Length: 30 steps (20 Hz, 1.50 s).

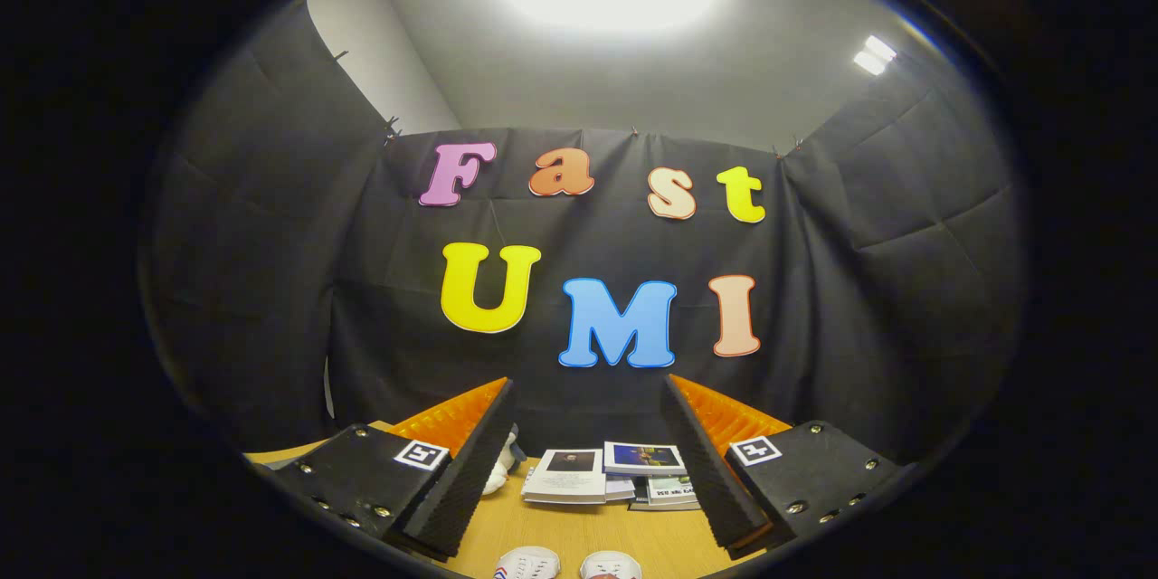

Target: Open the storage box then place both shoes into the box .Put the left shoe in first, then the right shoe, with the right side of both shoes facing outward in a uniform manner.

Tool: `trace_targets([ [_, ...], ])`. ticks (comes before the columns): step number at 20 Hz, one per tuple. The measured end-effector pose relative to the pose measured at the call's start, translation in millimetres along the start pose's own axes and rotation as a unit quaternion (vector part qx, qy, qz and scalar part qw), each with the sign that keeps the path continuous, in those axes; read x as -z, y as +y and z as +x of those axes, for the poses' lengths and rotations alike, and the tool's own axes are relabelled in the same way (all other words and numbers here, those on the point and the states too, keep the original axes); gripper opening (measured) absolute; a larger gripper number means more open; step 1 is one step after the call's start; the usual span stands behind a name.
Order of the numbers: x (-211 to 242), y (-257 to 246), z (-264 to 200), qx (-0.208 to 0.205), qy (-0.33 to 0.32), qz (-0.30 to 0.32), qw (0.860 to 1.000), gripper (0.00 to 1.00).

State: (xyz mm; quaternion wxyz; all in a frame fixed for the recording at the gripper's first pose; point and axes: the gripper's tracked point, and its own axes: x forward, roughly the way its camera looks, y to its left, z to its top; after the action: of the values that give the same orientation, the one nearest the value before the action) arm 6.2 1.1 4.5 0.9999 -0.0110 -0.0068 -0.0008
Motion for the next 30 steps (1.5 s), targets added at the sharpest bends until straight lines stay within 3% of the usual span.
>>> trace_targets([
  [14, 13, -2, -5, 0.007, 0.014, 0.005, 1.000, 0.97],
  [24, 71, 37, -11, -0.041, 0.077, 0.069, 0.994, 0.97],
  [30, 107, 80, -19, -0.123, 0.141, 0.165, 0.968, 0.97],
])
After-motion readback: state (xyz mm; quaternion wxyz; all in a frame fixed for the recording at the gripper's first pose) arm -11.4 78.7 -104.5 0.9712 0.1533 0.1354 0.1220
